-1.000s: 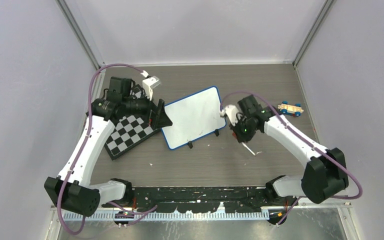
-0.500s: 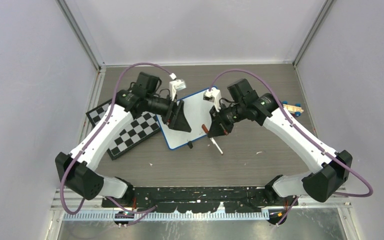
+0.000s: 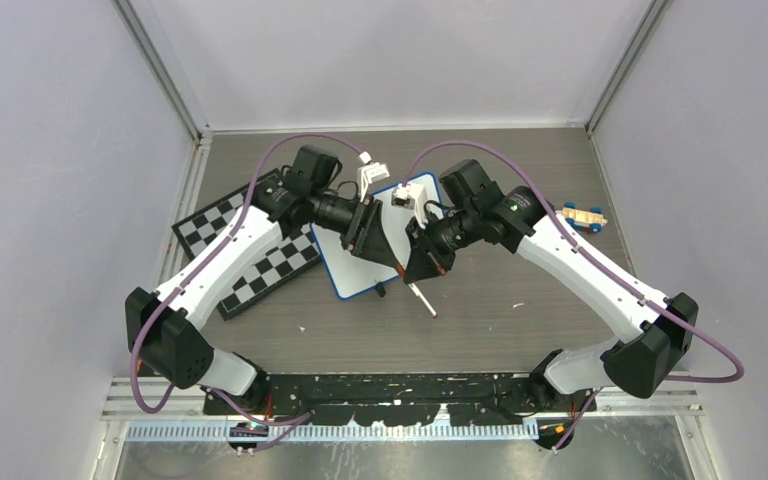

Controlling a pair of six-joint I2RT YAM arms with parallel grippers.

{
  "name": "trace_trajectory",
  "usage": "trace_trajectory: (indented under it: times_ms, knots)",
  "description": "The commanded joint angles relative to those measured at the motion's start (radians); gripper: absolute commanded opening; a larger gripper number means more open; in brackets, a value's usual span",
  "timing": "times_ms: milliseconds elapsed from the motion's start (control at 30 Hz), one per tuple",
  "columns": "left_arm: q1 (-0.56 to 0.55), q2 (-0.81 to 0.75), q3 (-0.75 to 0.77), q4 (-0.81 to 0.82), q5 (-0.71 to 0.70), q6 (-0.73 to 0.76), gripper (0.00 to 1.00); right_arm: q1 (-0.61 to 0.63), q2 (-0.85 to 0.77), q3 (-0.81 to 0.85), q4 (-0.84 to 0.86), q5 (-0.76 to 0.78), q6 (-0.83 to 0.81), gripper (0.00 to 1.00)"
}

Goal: Write a sentence on the whiteboard
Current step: Open the whiteboard marker at the center of the board.

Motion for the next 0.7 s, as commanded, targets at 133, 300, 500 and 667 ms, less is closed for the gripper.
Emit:
trace_trajectory:
  times_ms: [133, 300, 500, 667]
  knots:
    - [-0.014, -0.009, -0.029, 0.09, 0.03, -0.066, 0.5, 0.012, 0.012, 0.071, 0.013, -0.011, 0.031, 0.0]
    - [-0.016, -0.008, -0.033, 0.1, 0.02, -0.073, 0.4, 0.019, 0.016, 0.086, 0.005, -0.015, 0.028, 0.0]
    - [-0.017, -0.006, -0.045, 0.146, 0.061, -0.115, 0.14, 0.02, 0.027, 0.111, 0.009, 0.004, 0.04, 0.01]
    - [0.04, -0.024, -0.01, 0.136, 0.001, -0.087, 0.0, -0.03, 0.058, 0.206, -0.023, -0.058, 0.111, 0.67]
